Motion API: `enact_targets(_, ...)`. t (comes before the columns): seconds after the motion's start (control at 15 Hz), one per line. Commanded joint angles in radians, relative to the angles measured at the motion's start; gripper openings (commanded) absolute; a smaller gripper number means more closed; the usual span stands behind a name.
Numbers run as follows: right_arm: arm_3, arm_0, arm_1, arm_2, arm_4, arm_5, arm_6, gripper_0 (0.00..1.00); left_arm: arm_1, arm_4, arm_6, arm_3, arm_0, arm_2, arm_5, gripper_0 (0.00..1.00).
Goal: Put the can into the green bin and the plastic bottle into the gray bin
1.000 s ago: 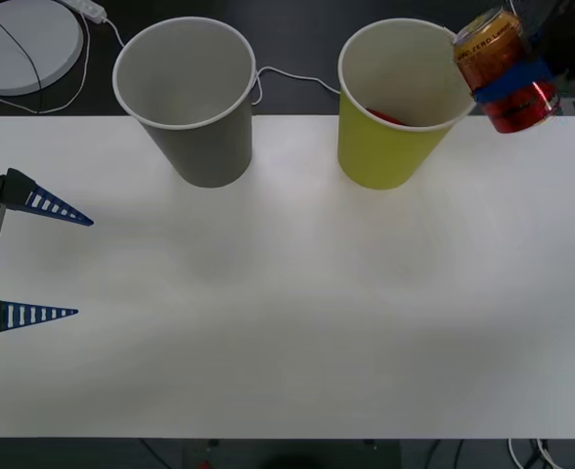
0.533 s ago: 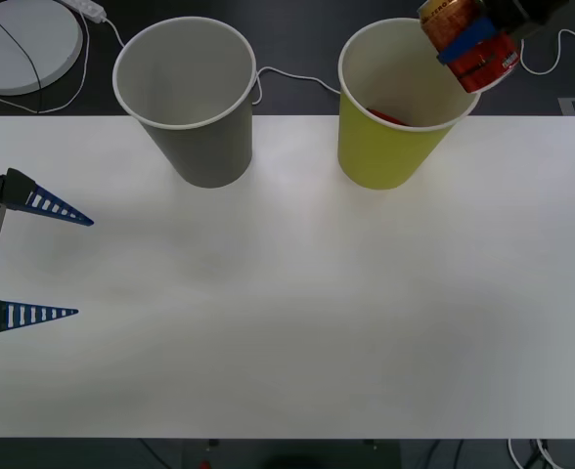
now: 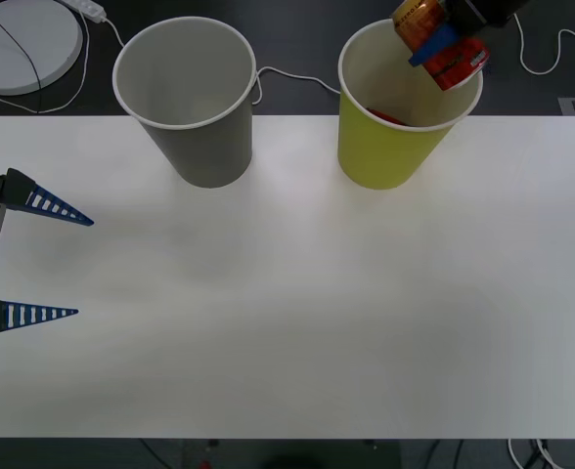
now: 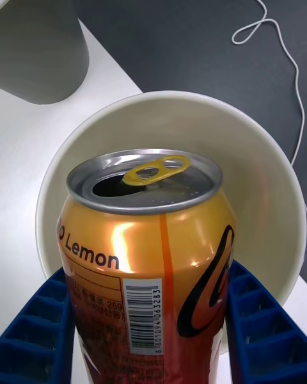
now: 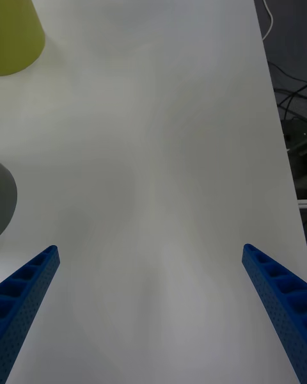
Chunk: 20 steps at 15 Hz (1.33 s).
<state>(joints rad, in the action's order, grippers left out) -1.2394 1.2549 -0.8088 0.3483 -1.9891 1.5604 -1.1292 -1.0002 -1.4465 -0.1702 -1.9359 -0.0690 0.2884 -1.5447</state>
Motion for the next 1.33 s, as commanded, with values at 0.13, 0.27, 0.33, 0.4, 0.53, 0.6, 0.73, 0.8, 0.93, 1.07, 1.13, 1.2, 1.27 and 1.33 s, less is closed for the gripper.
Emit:
enact_targets(0.13, -0.002, 0.000, 0.000, 0.000, 0.024, 0.000, 0.022, 1.00, 0.000, 0.000, 0.000, 0.000, 0.000, 0.000, 0.000, 1.00)
enact_targets(0.27, 0.000, 0.001, -0.001, 0.000, 0.030, 0.003, 0.025, 1.00, 0.000, 0.000, 0.000, 0.000, 0.000, 0.000, 0.000, 1.00)
enact_targets(0.33, -0.003, 0.001, -0.007, -0.002, 0.038, 0.006, 0.028, 1.00, 0.000, 0.000, 0.000, 0.000, 0.000, 0.000, 0.000, 1.00)
enact_targets(0.4, -0.011, 0.000, -0.016, 0.000, 0.044, 0.010, 0.029, 1.00, 0.000, 0.000, 0.000, 0.000, 0.000, 0.000, 0.000, 1.00)
enact_targets(0.53, -0.028, 0.000, -0.050, -0.002, 0.095, 0.010, 0.037, 1.00, 0.000, 0.000, 0.000, 0.000, 0.000, 0.000, 0.000, 1.00)
enact_targets(0.6, -0.028, 0.000, -0.069, -0.002, 0.130, 0.010, 0.045, 1.00, 0.000, 0.000, 0.000, 0.000, 0.000, 0.000, 0.000, 1.00)
enact_targets(0.73, -0.042, -0.017, -0.112, -0.008, 0.213, 0.010, 0.071, 1.00, 0.000, 0.000, 0.000, 0.000, 0.000, 0.000, 0.000, 1.00)
enact_targets(0.8, -0.060, -0.037, -0.132, -0.020, 0.248, 0.010, 0.082, 1.00, 0.000, 0.000, 0.000, 0.000, 0.000, 0.000, 0.000, 1.00)
enact_targets(0.93, -0.115, -0.106, -0.165, -0.074, 0.293, 0.010, 0.167, 1.00, 0.000, 0.000, 0.000, 0.000, 0.000, 0.000, 0.000, 1.00)
enact_targets(1.07, -0.150, -0.180, -0.194, -0.129, 0.355, 0.010, 0.259, 1.00, 0.000, 0.000, 0.000, 0.000, 0.000, 0.000, 0.000, 1.00)
enact_targets(1.13, -0.172, -0.219, -0.214, -0.153, 0.395, 0.010, 0.305, 1.00, 0.000, 0.000, 0.000, 0.000, 0.000, 0.000, 0.000, 1.00)
enact_targets(1.2, -0.192, -0.255, -0.230, -0.178, 0.423, 0.010, 0.347, 1.00, 0.000, 0.000, 0.000, 0.000, 0.000, 0.000, 0.000, 1.00)
enact_targets(1.27, -0.218, -0.296, -0.243, -0.209, 0.451, 0.010, 0.385, 1.00, 0.000, 0.000, 0.000, 0.000, 0.000, 0.000, 0.000, 1.00)
enact_targets(1.33, -0.250, -0.359, -0.250, -0.253, 0.475, 0.010, 0.434, 1.00, 0.000, 0.000, 0.000, 0.000, 0.000, 0.000, 0.000, 1.00)
